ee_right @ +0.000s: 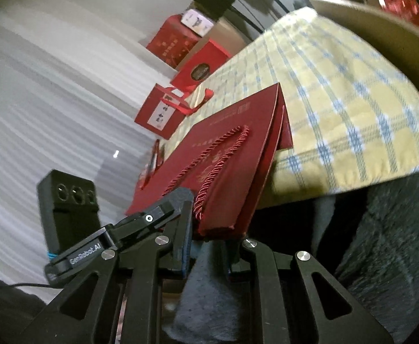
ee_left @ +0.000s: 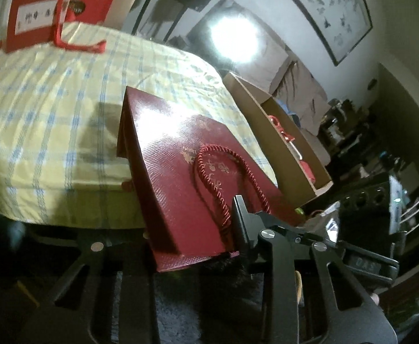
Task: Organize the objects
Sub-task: 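Lift the red bag off the table with the left tool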
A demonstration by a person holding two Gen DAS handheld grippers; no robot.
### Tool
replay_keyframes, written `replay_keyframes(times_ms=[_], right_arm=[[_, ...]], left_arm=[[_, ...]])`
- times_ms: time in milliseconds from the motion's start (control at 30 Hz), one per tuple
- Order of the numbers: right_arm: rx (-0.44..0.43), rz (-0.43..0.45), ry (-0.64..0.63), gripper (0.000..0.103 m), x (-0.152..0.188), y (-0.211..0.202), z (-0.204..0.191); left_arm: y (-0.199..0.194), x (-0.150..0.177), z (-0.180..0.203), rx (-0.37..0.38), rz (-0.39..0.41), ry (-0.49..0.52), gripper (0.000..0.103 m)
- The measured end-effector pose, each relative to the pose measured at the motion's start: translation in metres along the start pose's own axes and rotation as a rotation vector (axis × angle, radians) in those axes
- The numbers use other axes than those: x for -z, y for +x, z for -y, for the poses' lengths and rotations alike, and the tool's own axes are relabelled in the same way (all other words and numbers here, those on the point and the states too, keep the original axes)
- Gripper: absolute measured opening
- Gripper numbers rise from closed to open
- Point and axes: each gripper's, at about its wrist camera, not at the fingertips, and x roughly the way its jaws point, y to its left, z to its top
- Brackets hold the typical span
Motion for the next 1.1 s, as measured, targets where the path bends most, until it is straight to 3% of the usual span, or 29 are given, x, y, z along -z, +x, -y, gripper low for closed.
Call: replay_keyframes(times_ms=[267, 600, 933, 1100], right_arm=[[0.037, 0.062, -0.099, 0.017, -0.011, -0.013, -0.023], [0.122, 0.17, -0.289, 0.018, -0.029, -0.04, -0.062], [0.087, 0.207, -0.369, 0.018, -0.054, -0.052, -0.077], [0.059, 0.211, -0.428, 0.018, -0.072, -0.049, -0.081]], left_arm=[[-0.02, -0.011, 0.02, -0.003, 0.062, 0.066, 0.03], [-0.043, -0.032, 0.065, -0.07, 0.209, 0.236, 0.03], [-0.054, -0.058, 0.08, -0.076, 0.288, 0.255, 0.03], [-0.054, -0.071, 0.086, -0.13, 0.334, 0.266, 0.03]])
